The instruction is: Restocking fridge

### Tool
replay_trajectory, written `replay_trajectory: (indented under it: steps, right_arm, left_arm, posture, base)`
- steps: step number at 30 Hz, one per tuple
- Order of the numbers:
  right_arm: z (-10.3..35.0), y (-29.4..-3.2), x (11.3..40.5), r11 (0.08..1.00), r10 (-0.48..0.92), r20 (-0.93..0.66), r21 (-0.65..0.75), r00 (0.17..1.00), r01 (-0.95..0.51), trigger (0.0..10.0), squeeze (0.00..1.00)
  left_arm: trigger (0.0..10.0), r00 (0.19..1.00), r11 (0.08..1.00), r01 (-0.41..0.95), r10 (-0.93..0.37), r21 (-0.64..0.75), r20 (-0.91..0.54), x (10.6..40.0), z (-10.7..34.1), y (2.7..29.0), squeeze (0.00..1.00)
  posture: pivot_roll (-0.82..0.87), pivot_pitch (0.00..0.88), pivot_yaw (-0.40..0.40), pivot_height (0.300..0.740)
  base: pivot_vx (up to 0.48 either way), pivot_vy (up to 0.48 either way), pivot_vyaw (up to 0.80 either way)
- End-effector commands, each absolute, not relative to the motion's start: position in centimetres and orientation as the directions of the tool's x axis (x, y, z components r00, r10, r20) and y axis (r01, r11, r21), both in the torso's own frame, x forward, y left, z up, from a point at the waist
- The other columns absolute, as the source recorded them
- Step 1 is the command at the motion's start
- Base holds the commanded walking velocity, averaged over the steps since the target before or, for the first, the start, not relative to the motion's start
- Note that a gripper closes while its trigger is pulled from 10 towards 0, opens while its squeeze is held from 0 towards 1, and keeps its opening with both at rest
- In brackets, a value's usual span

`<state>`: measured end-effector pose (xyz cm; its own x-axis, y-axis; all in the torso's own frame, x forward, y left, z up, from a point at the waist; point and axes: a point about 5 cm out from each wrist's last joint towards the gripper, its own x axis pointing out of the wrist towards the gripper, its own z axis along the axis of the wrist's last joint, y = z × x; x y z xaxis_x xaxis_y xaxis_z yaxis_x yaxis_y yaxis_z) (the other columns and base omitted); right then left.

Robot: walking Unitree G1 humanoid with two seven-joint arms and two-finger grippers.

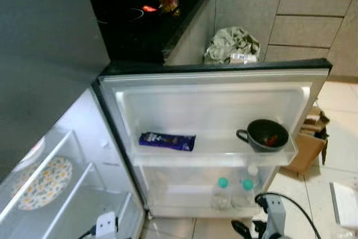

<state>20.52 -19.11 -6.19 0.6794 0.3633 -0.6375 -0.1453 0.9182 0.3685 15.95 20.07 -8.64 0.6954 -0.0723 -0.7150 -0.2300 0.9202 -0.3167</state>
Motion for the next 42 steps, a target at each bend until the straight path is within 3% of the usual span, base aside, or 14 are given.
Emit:
replay_trajectory:
  steps: [1,10,24,26,29,38,42]
  right_arm:
    - [-6.3,-19.2,20.3,0.921,0.359,-0.647,0.363,0.673,-0.142,10.0,0.0]
    - [-6.7,-19.5,19.7,0.929,0.339,-0.672,0.35,0.659,-0.121,10.0,0.0]
    - [-7.3,-20.6,18.3,0.943,0.292,-0.711,0.327,0.639,-0.067,10.0,0.0]
    - [-7.7,-21.0,17.9,0.97,0.217,-0.763,0.239,0.609,-0.046,10.0,0.0]
    - [-7.8,-21.0,17.8,0.973,0.205,-0.77,0.228,0.604,-0.039,10.0,0.0]
    - [-8.0,-21.1,17.2,0.964,0.24,-0.783,0.264,0.574,-0.042,10.0,0.0]
    - [-8.3,-21.8,16.7,0.981,0.152,-0.814,0.192,0.561,0.011,10.0,0.0]
  left_arm:
    - [10.0,0.694,0.927,-0.227,-0.061,-0.299,-0.717,15.9,-8.5,20.7,0.0]
    - [10.0,0.684,0.93,-0.216,-0.074,-0.299,-0.725,15.6,-8.7,20.3,0.0]
    - [10.0,0.65,0.925,-0.233,-0.08,-0.299,-0.755,14.4,-9.4,19.7,0.0]
    - [10.0,0.641,0.924,-0.24,-0.079,-0.297,-0.764,14.2,-9.5,19.6,0.0]
    - [10.0,0.637,0.924,-0.243,-0.078,-0.296,-0.767,14.1,-9.5,19.6,0.0]
    - [10.0,0.617,0.92,-0.26,-0.076,-0.294,-0.783,14.1,-9.7,19.2,0.0]
    - [10.0,0.605,0.922,-0.264,-0.07,-0.282,-0.793,13.8,-9.8,19.3,0.0]
  posture:
    - [-0.12,0.0,0.043,0.703]
    - [-0.12,0.0,0.045,0.74]
    - [-0.13,0.0,0.036,0.74]
    - [-0.13,0.0,0.032,0.74]
    - [-0.13,0.0,0.03,0.74]
    - [-0.13,0.0,0.014,0.74]
    - [-0.13,0.0,0.021,0.74]
  base:
    - [0.0,0.0,0.0]
    - [0.0,0.0,0.0]
    - [0.0,0.0,0.0]
    - [0.0,0.0,0.0]
    - [0.0,0.0,0.0]
    - [0.0,0.0,0.0]
    - [0.0,0.0,0.0]
